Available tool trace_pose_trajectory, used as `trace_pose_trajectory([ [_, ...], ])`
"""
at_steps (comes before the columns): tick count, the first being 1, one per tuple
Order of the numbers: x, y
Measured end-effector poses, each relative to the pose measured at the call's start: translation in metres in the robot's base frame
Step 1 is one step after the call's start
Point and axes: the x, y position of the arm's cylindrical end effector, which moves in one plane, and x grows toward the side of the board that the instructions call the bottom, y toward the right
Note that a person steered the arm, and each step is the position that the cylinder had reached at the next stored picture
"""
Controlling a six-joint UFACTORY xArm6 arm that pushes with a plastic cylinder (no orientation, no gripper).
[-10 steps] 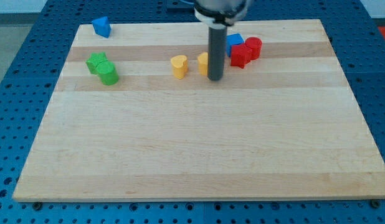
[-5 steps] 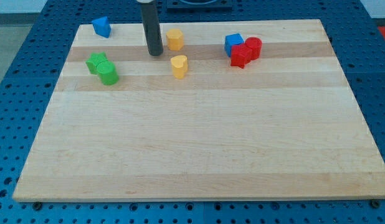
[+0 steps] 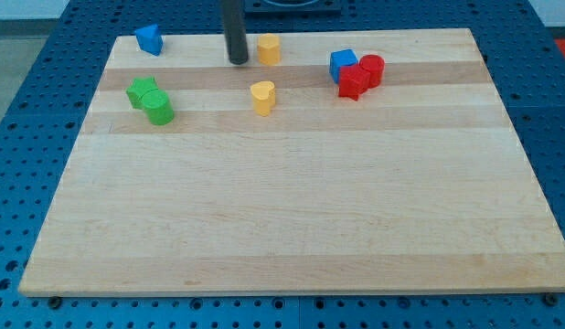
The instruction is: Slide the yellow hexagon to the top center
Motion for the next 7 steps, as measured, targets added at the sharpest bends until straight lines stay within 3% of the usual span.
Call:
trace_pose_trajectory([
  [7,-0.036,0.047],
])
